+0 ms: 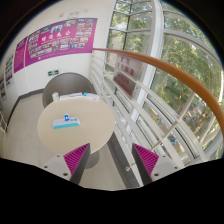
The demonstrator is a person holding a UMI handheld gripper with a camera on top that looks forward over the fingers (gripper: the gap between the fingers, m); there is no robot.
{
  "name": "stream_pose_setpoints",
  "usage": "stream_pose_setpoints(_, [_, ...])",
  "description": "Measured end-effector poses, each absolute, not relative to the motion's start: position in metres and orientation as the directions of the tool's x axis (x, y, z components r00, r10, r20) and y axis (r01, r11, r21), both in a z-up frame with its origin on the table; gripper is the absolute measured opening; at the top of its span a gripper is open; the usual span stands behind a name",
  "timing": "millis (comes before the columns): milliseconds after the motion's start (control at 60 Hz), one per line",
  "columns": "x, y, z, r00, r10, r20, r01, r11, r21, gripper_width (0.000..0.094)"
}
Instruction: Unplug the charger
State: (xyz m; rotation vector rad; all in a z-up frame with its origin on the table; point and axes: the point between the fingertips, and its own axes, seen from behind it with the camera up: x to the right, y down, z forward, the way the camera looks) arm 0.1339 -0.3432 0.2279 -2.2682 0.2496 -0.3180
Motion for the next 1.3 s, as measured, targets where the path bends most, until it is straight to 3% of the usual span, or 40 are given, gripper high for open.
stream_pose_setpoints(67, [0.118, -0.352, 0.213, 0.956, -0.258, 0.142, -0.072, -0.672, -0.737, 0.0859])
stream_pose_setpoints(150, [0.083, -0.31, 0.162, 0.971, -0.202, 0.128, -0.04, -0.666, -0.745, 0.0859])
stream_pose_setpoints(300, [0.018, -0.254, 0.106, 0.992, -0.103, 0.07, -0.013, -0.643, -0.766, 0.0859])
stream_pose_setpoints(467, [-0.037, -0.154, 0.084, 0.999, -0.034, 0.033, 0.007, -0.574, -0.819, 0.0853])
stream_pose_setpoints(650, [-0.04, -0.057, 0.036, 0.999, -0.041, 0.022, -0.005, -0.565, -0.825, 0.081])
stream_pose_setpoints(833, [-0.042, -0.003, 0.017, 0.999, -0.028, 0.021, 0.003, -0.552, -0.834, 0.0587])
stream_pose_setpoints(917, [-0.041, 0.001, 0.018, 0.999, -0.018, 0.035, 0.02, -0.548, -0.836, 0.0289])
stream_pose_setpoints(1300, [-0.046, 0.005, 0.022, 0.999, 0.039, -0.003, 0.019, -0.549, -0.836, 0.0126])
